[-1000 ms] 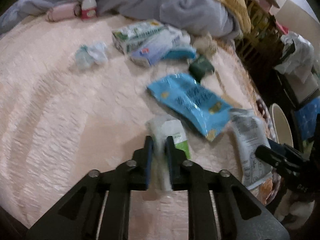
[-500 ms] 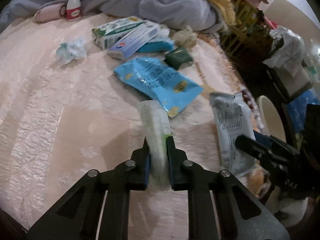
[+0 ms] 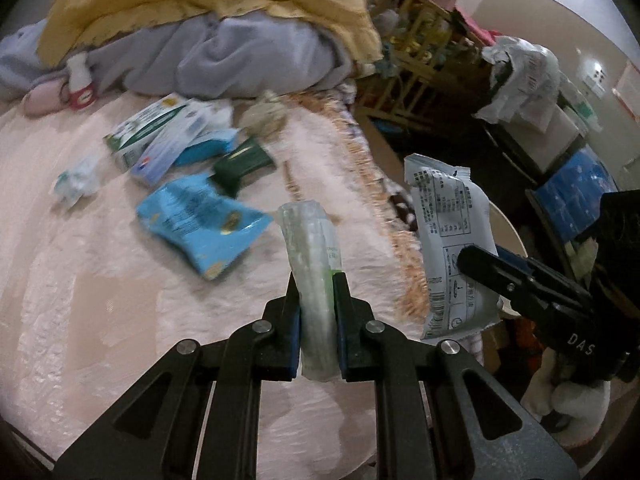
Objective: Collect trash
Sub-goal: 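Carry the snack packet and tissue pack over the white bucket and open both tools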
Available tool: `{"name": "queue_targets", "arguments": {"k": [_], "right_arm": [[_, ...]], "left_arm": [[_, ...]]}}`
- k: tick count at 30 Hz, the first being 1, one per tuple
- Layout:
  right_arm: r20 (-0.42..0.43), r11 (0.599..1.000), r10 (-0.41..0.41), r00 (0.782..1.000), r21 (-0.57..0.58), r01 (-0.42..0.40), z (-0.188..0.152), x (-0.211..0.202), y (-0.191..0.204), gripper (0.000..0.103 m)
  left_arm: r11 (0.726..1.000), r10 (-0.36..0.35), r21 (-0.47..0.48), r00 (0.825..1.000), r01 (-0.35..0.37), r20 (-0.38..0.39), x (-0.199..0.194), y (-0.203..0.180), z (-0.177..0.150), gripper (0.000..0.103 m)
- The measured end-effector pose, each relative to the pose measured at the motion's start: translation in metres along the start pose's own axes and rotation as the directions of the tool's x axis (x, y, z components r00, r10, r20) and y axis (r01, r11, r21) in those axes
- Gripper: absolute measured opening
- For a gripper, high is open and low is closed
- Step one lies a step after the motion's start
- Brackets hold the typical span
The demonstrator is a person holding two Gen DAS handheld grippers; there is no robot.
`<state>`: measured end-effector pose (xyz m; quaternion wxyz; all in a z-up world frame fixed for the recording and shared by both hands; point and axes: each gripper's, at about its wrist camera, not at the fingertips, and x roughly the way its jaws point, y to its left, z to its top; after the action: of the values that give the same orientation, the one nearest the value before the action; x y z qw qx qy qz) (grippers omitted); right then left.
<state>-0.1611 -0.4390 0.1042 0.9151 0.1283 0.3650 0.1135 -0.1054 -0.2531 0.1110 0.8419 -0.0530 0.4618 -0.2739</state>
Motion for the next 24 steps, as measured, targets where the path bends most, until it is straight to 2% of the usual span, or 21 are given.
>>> {"name": "queue_targets", "arguments": {"k": [6, 14, 24], "right_arm": [[0.029, 0.998, -0.051, 0.998, 0.038, 0.050, -0.001, -0.021, -0.026, 0.042], [0.058, 0.986, -0.126, 0.990, 0.118, 0.119, -0.006, -0.046, -0.069, 0.042], [0.072, 0.950, -0.222, 0.972, 0.239, 0.199, -0.017, -0.072, -0.131, 0.042]], "left_arm": [[0.998, -0.026, 0.050, 1.000, 0.027, -0.005, 0.012, -0.034, 0.009, 0.011], [0.988, -0.097, 0.117, 0.995, 0.099, -0.020, 0.034, -0.090, 0.023, 0.012], [0.972, -0.156, 0.168, 0.985, 0.167, -0.073, 0.072, -0.145, 0.034, 0.012]]}}
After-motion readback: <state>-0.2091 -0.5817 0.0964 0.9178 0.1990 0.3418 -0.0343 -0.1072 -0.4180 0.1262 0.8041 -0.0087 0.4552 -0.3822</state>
